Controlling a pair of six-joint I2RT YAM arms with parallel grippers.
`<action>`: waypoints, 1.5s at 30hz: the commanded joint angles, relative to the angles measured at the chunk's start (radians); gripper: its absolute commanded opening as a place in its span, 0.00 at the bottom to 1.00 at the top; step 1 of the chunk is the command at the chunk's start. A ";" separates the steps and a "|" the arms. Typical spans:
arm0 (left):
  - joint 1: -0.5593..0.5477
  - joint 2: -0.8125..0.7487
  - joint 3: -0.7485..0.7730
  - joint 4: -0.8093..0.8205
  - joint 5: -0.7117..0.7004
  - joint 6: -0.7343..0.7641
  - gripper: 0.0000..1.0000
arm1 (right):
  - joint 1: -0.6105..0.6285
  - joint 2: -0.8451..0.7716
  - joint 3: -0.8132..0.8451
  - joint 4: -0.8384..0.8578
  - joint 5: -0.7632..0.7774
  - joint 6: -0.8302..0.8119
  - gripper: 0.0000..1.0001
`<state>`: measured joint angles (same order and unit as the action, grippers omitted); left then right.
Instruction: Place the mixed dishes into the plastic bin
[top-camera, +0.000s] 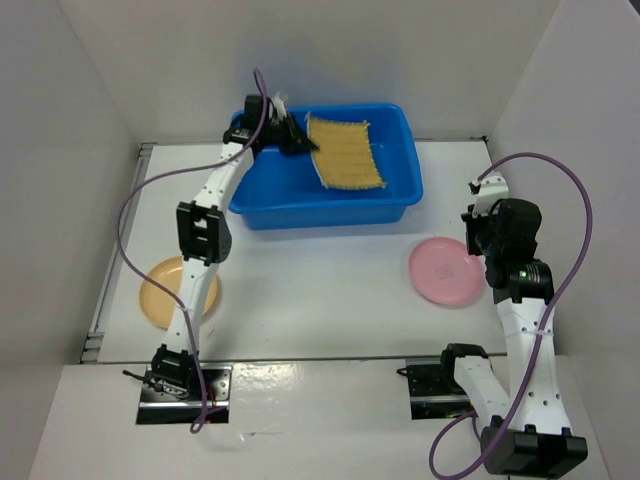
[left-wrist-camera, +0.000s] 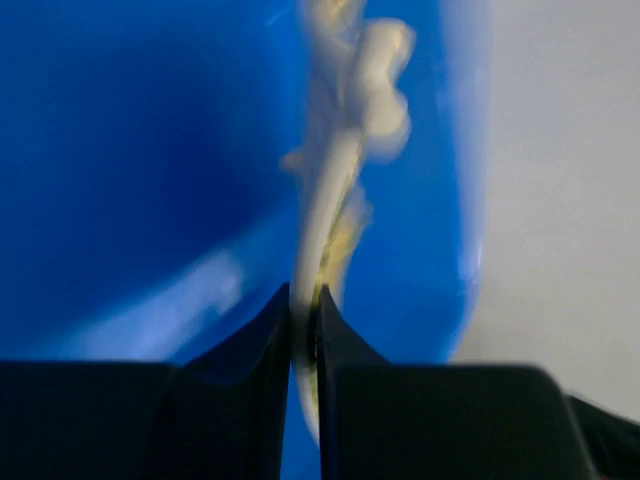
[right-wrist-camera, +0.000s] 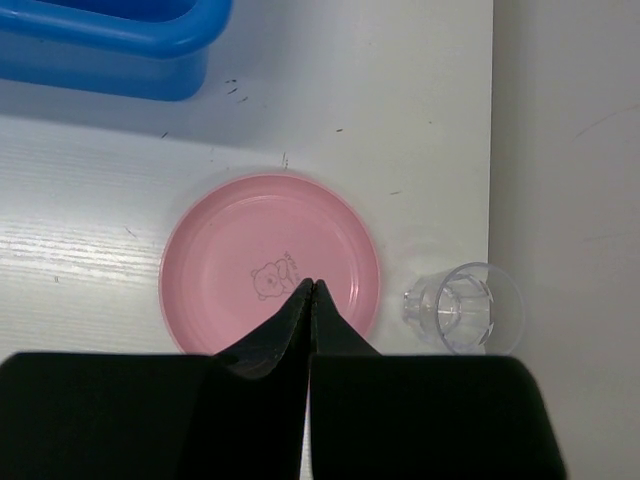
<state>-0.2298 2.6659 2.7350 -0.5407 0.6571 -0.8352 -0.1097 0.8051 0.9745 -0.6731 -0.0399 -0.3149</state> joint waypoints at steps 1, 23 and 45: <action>-0.016 0.089 0.281 -0.044 0.057 -0.045 0.00 | -0.007 -0.017 0.004 0.035 0.000 0.011 0.00; -0.046 0.243 0.402 -0.287 -0.111 0.149 0.96 | -0.007 -0.008 -0.005 0.044 0.000 0.011 0.00; -0.018 -1.104 -0.941 -0.379 -1.156 0.332 1.00 | -0.007 0.088 0.004 0.033 0.009 0.011 0.00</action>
<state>-0.4145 1.6424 2.1086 -1.0622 -0.5396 -0.5816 -0.1104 0.8932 0.9737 -0.6731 -0.0395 -0.3111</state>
